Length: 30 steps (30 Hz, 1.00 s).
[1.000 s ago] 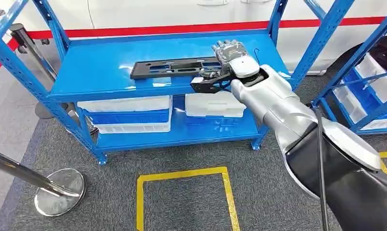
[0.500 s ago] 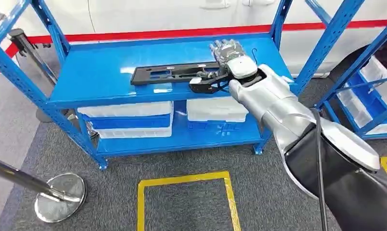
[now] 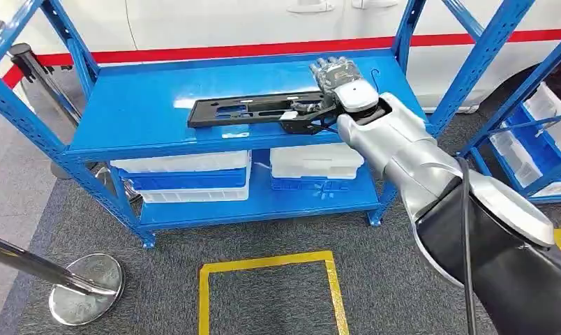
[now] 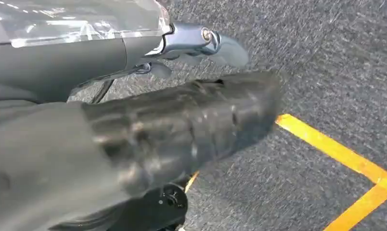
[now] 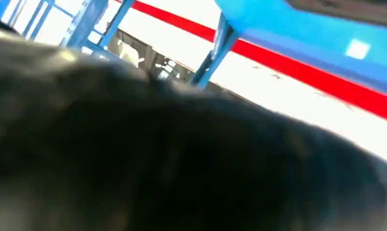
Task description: Take the parts from the cabinet and place them on the table.
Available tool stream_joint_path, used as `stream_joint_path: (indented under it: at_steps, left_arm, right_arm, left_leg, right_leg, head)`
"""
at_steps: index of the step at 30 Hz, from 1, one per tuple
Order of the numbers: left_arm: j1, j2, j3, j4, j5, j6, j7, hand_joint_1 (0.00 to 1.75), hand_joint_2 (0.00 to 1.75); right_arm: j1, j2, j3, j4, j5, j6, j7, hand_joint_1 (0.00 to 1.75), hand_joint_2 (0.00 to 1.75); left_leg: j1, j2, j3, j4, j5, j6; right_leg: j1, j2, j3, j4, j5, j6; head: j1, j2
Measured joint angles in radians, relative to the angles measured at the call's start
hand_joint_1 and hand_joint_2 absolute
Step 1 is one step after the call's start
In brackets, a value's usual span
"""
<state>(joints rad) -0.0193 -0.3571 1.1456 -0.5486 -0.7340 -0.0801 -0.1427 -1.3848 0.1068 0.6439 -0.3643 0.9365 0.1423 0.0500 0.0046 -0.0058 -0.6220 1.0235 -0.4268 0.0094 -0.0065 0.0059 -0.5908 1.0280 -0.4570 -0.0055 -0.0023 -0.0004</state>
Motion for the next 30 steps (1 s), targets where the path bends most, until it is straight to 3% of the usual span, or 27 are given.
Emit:
stream_joint_path:
  at_steps: [1, 3, 5, 6, 7, 8, 9, 11, 12, 14, 15, 16, 17, 18, 19, 21, 22, 23, 24, 26, 27, 28, 30]
  left_arm:
    - [-0.001, 0.000, 0.000, 0.000, -0.001, 0.000, 0.000, 0.00, 0.00]
    - [0.002, -0.002, 0.001, 0.000, -0.002, 0.000, 0.000, 0.00, 0.00]
    - [0.001, -0.002, 0.002, 0.000, -0.002, 0.000, 0.000, 0.00, 0.00]
    - [0.001, -0.002, 0.002, -0.002, -0.002, 0.000, 0.000, 0.00, 0.00]
    - [0.000, -0.002, 0.002, -0.003, -0.002, 0.000, 0.000, 0.00, 0.00]
    - [0.001, -0.002, 0.002, -0.004, -0.002, 0.000, 0.000, 0.00, 0.00]
    - [0.001, -0.002, 0.002, -0.004, -0.002, 0.000, 0.000, 0.00, 0.00]
    - [0.002, -0.004, 0.004, -0.005, -0.002, 0.000, 0.000, 0.00, 0.00]
    - [0.002, -0.004, 0.005, -0.005, -0.003, 0.000, 0.000, 0.00, 0.00]
    - [0.000, -0.004, 0.005, -0.006, -0.003, 0.000, 0.000, 0.00, 0.00]
    - [0.000, -0.004, 0.005, -0.006, -0.003, 0.000, 0.000, 0.00, 0.00]
    - [0.000, -0.004, 0.005, -0.006, -0.003, 0.000, 0.000, 0.00, 0.00]
    - [-0.001, -0.004, 0.005, -0.006, -0.003, 0.000, 0.000, 0.00, 0.00]
    - [0.001, -0.003, 0.006, -0.006, -0.004, 0.000, 0.000, 0.00, 0.00]
    - [0.000, -0.003, 0.008, -0.006, -0.005, 0.000, 0.000, 0.00, 0.00]
    - [-0.001, -0.003, 0.011, -0.006, -0.006, 0.000, 0.000, 0.00, 0.00]
    - [-0.001, -0.003, 0.012, -0.006, -0.007, 0.000, 0.000, 0.00, 0.00]
    - [-0.001, -0.003, 0.012, -0.006, -0.008, 0.000, 0.002, 0.00, 0.00]
    - [-0.001, -0.003, 0.013, -0.006, -0.009, 0.000, 0.002, 0.00, 0.00]
    - [-0.001, -0.002, 0.015, -0.006, -0.011, 0.000, 0.002, 0.00, 0.00]
    - [-0.001, -0.002, 0.017, -0.006, -0.011, 0.000, 0.002, 0.00, 0.00]
    - [-0.001, -0.002, 0.018, -0.006, -0.011, 0.000, 0.003, 0.00, 0.00]
    - [-0.003, -0.002, 0.018, -0.006, -0.013, 0.000, 0.002, 0.00, 0.00]
  right_arm:
    - [-0.001, 0.001, 0.000, -0.001, 0.000, 0.000, -0.001, 0.00, 0.00]
    - [-0.003, 0.000, 0.001, -0.003, 0.000, 0.000, -0.001, 0.00, 0.00]
    - [-0.003, 0.000, 0.001, -0.002, 0.000, 0.001, -0.001, 0.00, 0.00]
    - [0.002, 0.000, 0.001, -0.002, 0.000, 0.002, -0.002, 0.00, 0.00]
    - [0.008, 0.000, 0.002, -0.002, -0.001, 0.005, -0.003, 0.00, 0.00]
    - [0.011, 0.000, 0.002, -0.001, -0.003, 0.011, -0.006, 0.00, 0.00]
    - [0.011, 0.000, 0.002, 0.000, -0.003, 0.015, -0.008, 0.00, 0.00]
    - [0.010, 0.000, 0.002, 0.000, -0.003, 0.016, -0.008, 0.00, 0.00]
    - [0.010, 0.000, 0.002, 0.001, -0.003, 0.017, -0.008, 0.00, 0.00]
    - [0.011, 0.001, 0.003, 0.002, -0.003, 0.018, -0.010, 0.00, 0.00]
    - [0.013, 0.001, 0.003, 0.002, -0.003, 0.018, -0.011, 0.00, 1.75]
    - [0.012, 0.001, 0.003, 0.002, -0.003, 0.018, -0.011, 0.00, 1.75]
    - [0.012, 0.001, 0.003, 0.002, 0.001, 0.018, -0.011, 0.00, 1.75]
    - [0.011, 0.001, 0.005, 0.002, 0.005, 0.018, -0.011, 0.00, 1.75]
    - [0.009, 0.003, 0.007, 0.002, 0.007, 0.020, -0.012, 0.00, 1.75]
    - [0.012, 0.007, 0.015, 0.004, 0.013, 0.035, -0.012, 0.00, 1.75]
    - [0.016, 0.008, 0.019, 0.005, 0.014, 0.038, -0.012, 0.00, 1.75]
    - [0.021, 0.008, 0.020, 0.006, 0.015, 0.040, -0.012, 0.00, 1.75]
    - [0.024, 0.009, 0.021, 0.007, 0.016, 0.042, -0.013, 0.00, 1.75]
    - [0.026, 0.011, 0.027, 0.007, 0.019, 0.041, -0.013, 0.00, 1.75]
    - [0.026, 0.011, 0.028, 0.008, 0.020, 0.041, -0.013, 0.00, 1.75]
    - [0.025, 0.011, 0.028, 0.009, 0.021, 0.041, -0.012, 0.00, 1.75]
    - [0.033, 0.011, 0.031, 0.011, 0.023, 0.041, -0.013, 0.00, 1.75]
  left_leg:
    - [0.005, 0.000, 0.005, -0.006, 0.002, 0.006]
    - [0.011, 0.003, 0.022, -0.020, 0.003, 0.019]
    - [0.009, 0.004, 0.023, -0.018, 0.000, 0.026]
    - [0.009, 0.004, 0.023, -0.018, -0.002, 0.029]
    - [0.009, 0.003, 0.024, -0.016, -0.004, 0.030]
    - [0.009, 0.001, 0.026, -0.013, -0.008, 0.029]
    - [0.009, -0.001, 0.028, -0.009, -0.013, 0.027]
    - [0.009, -0.002, 0.036, 0.000, -0.026, 0.022]
    - [0.005, -0.002, 0.036, 0.001, -0.031, 0.018]
    - [0.004, -0.002, 0.031, 0.004, -0.031, 0.009]
    - [0.004, -0.002, 0.033, 0.000, -0.032, 0.006]
    - [0.003, -0.002, 0.035, -0.001, -0.033, 0.001]
    - [0.005, 0.000, 0.032, 0.005, -0.049, -0.006]
    - [0.006, 0.000, 0.029, 0.030, -0.063, -0.012]
    - [0.006, 0.000, 0.002, 0.086, -0.091, -0.016]
    - [0.009, 0.000, -0.083, 0.242, -0.151, -0.023]
    - [0.009, 0.000, -0.116, 0.296, -0.163, -0.025]
    - [0.009, 0.001, -0.130, 0.306, -0.148, -0.025]
    - [0.009, 0.000, -0.117, 0.261, -0.106, -0.023]
    - [0.009, 0.001, -0.037, 0.083, 0.000, -0.016]
    - [0.008, 0.000, -0.008, 0.018, 0.008, -0.009]
    - [0.000, 0.001, 0.001, 0.006, 0.001, -0.008]
    - [0.000, -0.001, -0.003, 0.002, 0.000, -0.002]
  right_leg:
    - [0.004, 0.000, 0.004, -0.001, -0.002, 0.006]
    - [0.002, -0.002, -0.012, 0.049, -0.040, 0.013]
    - [0.000, -0.001, -0.095, 0.203, -0.103, 0.017]
    - [-0.001, -0.001, -0.137, 0.274, -0.124, 0.019]
    - [-0.003, -0.001, -0.167, 0.316, -0.124, 0.020]
    - [-0.005, -0.001, -0.170, 0.302, -0.096, 0.020]
    - [-0.007, -0.002, -0.149, 0.243, -0.048, 0.018]
    - [-0.007, -0.004, -0.071, 0.062, 0.052, 0.010]
    - [-0.002, -0.004, -0.055, 0.039, 0.032, 0.009]
    - [0.003, -0.003, -0.049, 0.020, 0.032, 0.006]
    - [0.003, -0.002, -0.049, 0.021, 0.029, 0.003]
    - [0.002, -0.001, -0.048, 0.018, 0.030, 0.000]
    - [-0.007, -0.002, -0.038, 0.007, 0.033, -0.009]
    - [-0.007, -0.002, -0.032, 0.003, 0.032, -0.013]
    - [-0.007, -0.002, -0.031, 0.003, 0.030, -0.019]
    - [-0.006, 0.000, -0.029, 0.004, 0.027, -0.023]
    - [-0.005, 0.000, -0.028, 0.004, 0.026, -0.024]
    - [-0.005, 0.000, -0.026, 0.005, 0.024, -0.023]
    - [-0.005, 0.000, -0.022, 0.005, 0.021, -0.022]
    - [-0.005, 0.000, -0.012, 0.008, 0.012, -0.017]
    - [-0.005, 0.000, -0.011, 0.008, 0.008, -0.013]
    - [0.001, 0.001, -0.015, 0.009, 0.007, -0.009]
    - [-0.001, 0.000, -0.017, 0.007, 0.009, 0.000]
  head:
    - [0.000, 0.000]
    - [0.001, 0.000]
    - [0.000, 0.000]
    - [0.001, 0.000]
    - [0.001, 0.000]
    - [0.001, 0.000]
    - [0.001, 0.000]
    - [0.001, 0.000]
    - [0.001, 0.000]
    - [0.000, 0.000]
    - [0.000, 0.000]
    - [0.001, 0.000]
    - [0.000, 0.000]
    - [0.000, 0.000]
    - [-0.001, 0.000]
    - [-0.001, 0.000]
    - [-0.001, 0.000]
    - [-0.001, 0.000]
    - [-0.001, 0.000]
    - [-0.001, 0.000]
    - [0.000, 0.000]
    - [-0.001, 0.000]
    - [-0.001, 0.000]
